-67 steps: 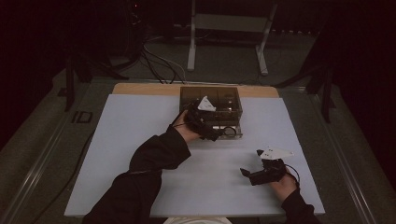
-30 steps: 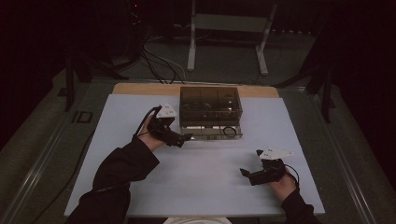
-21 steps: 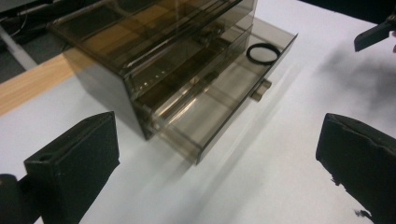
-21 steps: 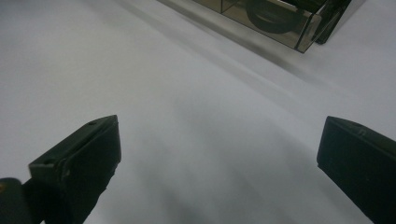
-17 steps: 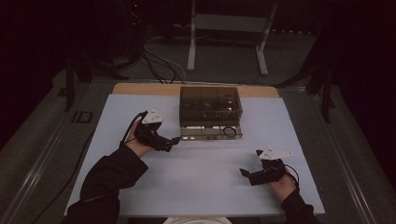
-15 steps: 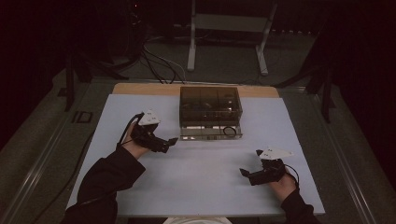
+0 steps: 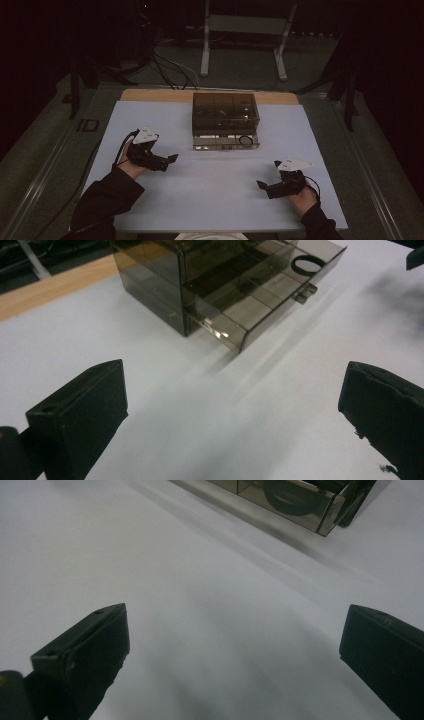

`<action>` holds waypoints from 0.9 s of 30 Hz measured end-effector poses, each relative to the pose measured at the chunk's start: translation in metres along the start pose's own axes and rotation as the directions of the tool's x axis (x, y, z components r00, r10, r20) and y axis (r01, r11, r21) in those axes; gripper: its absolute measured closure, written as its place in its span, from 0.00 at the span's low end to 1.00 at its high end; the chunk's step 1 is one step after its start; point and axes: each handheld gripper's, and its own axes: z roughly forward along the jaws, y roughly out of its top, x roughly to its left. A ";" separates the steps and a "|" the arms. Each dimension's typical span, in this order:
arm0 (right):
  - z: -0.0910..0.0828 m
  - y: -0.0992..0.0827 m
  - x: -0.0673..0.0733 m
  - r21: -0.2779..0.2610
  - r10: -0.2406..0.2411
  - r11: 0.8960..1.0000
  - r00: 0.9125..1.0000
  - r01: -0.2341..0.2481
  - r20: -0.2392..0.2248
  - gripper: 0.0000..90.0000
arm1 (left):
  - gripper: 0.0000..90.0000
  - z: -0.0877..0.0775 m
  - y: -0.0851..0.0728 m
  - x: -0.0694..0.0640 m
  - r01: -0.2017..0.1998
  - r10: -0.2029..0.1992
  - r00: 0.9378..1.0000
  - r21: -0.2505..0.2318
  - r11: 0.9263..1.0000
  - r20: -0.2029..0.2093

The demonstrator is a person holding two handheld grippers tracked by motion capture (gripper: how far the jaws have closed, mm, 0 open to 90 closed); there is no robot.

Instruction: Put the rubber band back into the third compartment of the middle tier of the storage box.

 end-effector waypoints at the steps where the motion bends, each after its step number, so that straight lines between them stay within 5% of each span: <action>1: 0.000 0.000 0.000 0.000 0.000 1.000 1.000 0.000 0.000 0.00 | 0.01 -0.001 -0.005 0.000 0.003 -0.003 1.000 0.003 1.000 -0.004; 27: 0.000 0.000 0.000 0.003 0.001 1.000 1.000 -0.001 0.001 0.00 | 0.01 -0.007 -0.062 0.001 0.065 -0.064 0.997 0.021 0.998 -0.031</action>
